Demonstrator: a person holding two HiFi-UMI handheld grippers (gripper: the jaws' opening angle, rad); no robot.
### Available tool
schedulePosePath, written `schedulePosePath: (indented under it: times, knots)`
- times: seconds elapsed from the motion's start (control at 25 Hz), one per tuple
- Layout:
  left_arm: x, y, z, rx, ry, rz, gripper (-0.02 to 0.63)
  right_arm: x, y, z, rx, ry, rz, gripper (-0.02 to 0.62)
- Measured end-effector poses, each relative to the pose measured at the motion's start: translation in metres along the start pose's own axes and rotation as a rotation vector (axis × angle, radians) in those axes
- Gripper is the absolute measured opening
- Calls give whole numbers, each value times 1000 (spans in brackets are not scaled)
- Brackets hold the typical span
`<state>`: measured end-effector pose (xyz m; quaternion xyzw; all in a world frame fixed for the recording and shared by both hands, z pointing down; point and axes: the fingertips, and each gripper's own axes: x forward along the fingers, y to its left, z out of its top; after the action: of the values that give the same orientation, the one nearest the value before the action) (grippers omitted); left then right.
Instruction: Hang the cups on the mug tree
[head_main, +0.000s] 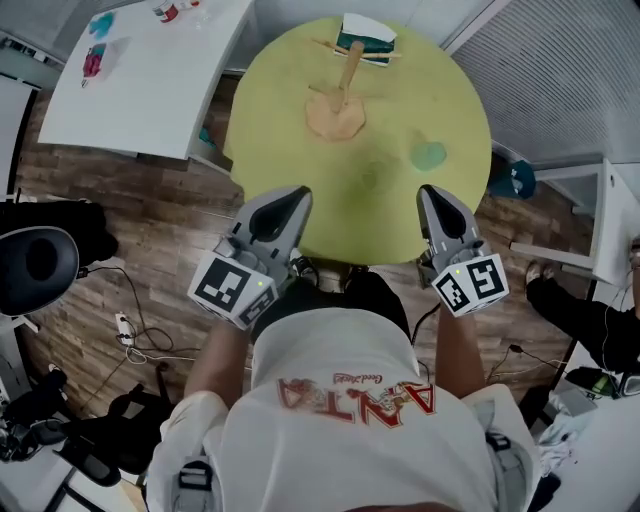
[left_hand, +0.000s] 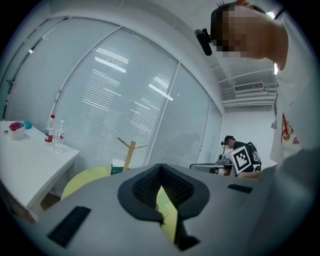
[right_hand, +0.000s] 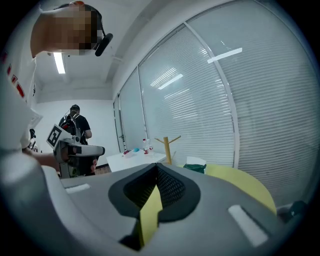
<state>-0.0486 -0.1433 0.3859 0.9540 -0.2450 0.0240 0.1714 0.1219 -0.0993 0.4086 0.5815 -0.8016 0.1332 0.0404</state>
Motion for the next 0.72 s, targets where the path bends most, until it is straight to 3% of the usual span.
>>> schedulePosePath:
  times: [0.24, 0.44, 0.6, 0.72]
  knots:
    - [29, -6, -3, -6, 21, 15, 9, 0, -36, -15, 23, 21, 10, 3]
    - [53, -16, -1, -1, 37, 69, 9, 11, -61, -42, 9, 86, 103, 3]
    - [65, -18, -8, -10, 47, 113, 9, 19, -85, -86, 74, 176, 153, 7]
    - [71, -15, -18, -32, 57, 150, 9, 26, -90, -128, 51, 289, 207, 95]
